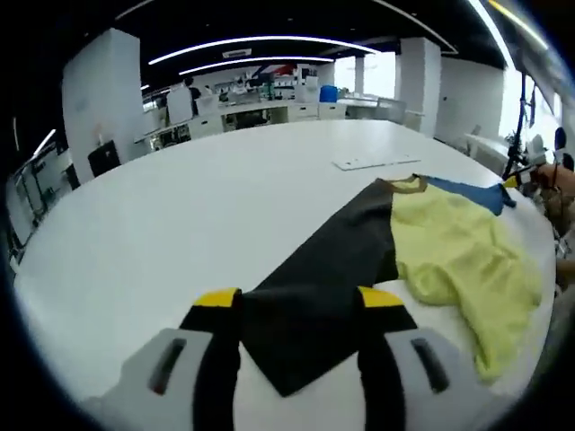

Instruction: Fold the garment on the visible template until the final outline fits inside the template.

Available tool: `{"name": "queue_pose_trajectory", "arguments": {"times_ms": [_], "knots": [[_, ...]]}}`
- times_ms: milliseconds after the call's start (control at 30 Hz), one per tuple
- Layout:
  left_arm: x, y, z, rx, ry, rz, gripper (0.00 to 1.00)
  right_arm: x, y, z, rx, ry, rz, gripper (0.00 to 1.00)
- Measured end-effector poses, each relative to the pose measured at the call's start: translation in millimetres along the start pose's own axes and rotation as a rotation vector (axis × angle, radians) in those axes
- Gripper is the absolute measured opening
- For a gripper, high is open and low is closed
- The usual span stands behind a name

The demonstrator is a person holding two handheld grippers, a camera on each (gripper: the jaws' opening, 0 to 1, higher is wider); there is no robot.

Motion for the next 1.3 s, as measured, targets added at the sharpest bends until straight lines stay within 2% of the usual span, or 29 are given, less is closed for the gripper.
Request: {"name": "queue_pose_trajectory", "arguments": {"times_ms": [67,100,167,400,567,733,767,867,1033,1300], "knots": [[7.2,-4,0.4,0.008,0.003,-0.017,0.6,-6,-2,-1.2,0.0,-0.004,0.014,0.77],[13.9,-6,1.8,0.025,0.007,-0.031,0.62,-13,-5,-3.3,0.0,-0.006,0.031,0.79],[24.4,-11,-0.5,0.021,0.009,-0.047,0.65,-26,-10,-7.7,-0.002,0.0,0.048,0.82],[55.6,-26,-1.5,0.05,0.021,-0.094,0.79,-56,-18,-19.8,-0.017,-0.014,0.136,0.9],[76.9,-32,-5.2,0.056,0.005,-0.128,0.83,-82,-27,-35.6,-0.042,-0.01,0.191,0.93],[98.8,-39,-11.6,0.048,0.023,-0.144,0.86,-103,-35,-49.0,-0.06,-0.027,0.23,0.93],[96.2,-37,-13.2,0.046,0.023,-0.147,0.86,-107,-36,-51.8,-0.064,-0.028,0.238,0.93],[104.0,-41,-21.3,0.035,0.03,-0.158,0.85,-123,-40,-63.7,-0.084,-0.03,0.26,0.93],[118.0,-41,-31.7,0.009,0.05,-0.189,0.8,-151,-46,-85.9,-0.115,-0.082,0.284,0.92],[138.0,-44,-46.7,-0.031,0.118,-0.26,0.62,-189,-54,-117.8,-0.148,-0.104,0.308,0.89]]}}
Point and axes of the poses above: the point that each gripper's makers call its tool centre point, and the gripper's own axes: y roughly forward along the fingers, x roughly to its right, z roughly out of its top, the point moved 2 cm from there along -y, roughly backward along the fingers, and after that the axes turned 8 degrees about y, right-handed, at the moved point
